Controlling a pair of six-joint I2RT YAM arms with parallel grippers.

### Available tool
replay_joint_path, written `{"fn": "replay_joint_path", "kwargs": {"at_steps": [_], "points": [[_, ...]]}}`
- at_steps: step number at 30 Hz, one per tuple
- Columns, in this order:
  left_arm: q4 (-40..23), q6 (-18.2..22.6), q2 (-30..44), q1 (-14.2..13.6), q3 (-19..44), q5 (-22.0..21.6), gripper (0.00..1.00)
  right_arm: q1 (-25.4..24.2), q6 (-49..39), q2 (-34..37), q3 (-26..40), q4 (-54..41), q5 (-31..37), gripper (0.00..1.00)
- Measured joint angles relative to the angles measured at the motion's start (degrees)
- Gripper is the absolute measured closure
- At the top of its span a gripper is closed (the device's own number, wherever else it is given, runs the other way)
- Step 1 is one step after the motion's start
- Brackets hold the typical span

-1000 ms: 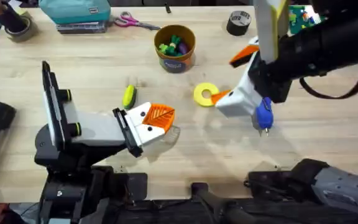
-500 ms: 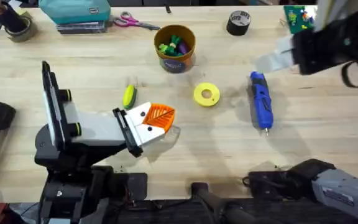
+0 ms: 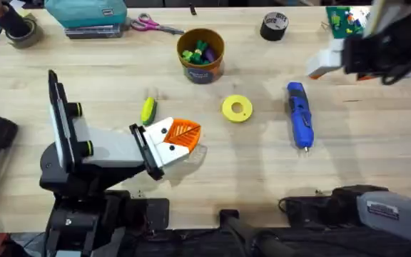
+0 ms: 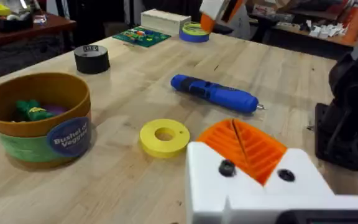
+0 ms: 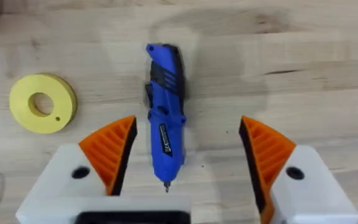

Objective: Pick up the gripper from the table and insert it into the empty holder that is missing its gripper. Then pick up a screw, insert it into the mounting hole, and use the screwdriver to tighten it. Finally, clean up the table by picking up the vegetable and placing it into the bucket.

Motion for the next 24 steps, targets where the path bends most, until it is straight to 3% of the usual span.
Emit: {"fn": "replay_joint_path", "kwargs": {"at_steps": [10,24], "points": [[0.0,0.0,0.0,0.0,0.0,0.0,0.984,0.0,-0.8,7.3,-9.7,9.2,-5.2,0.006],[0.0,0.0,0.0,0.0,0.0,0.0,0.984,0.0,-4.8,18.0,-10.3,11.7,-9.2,0.006]]}}
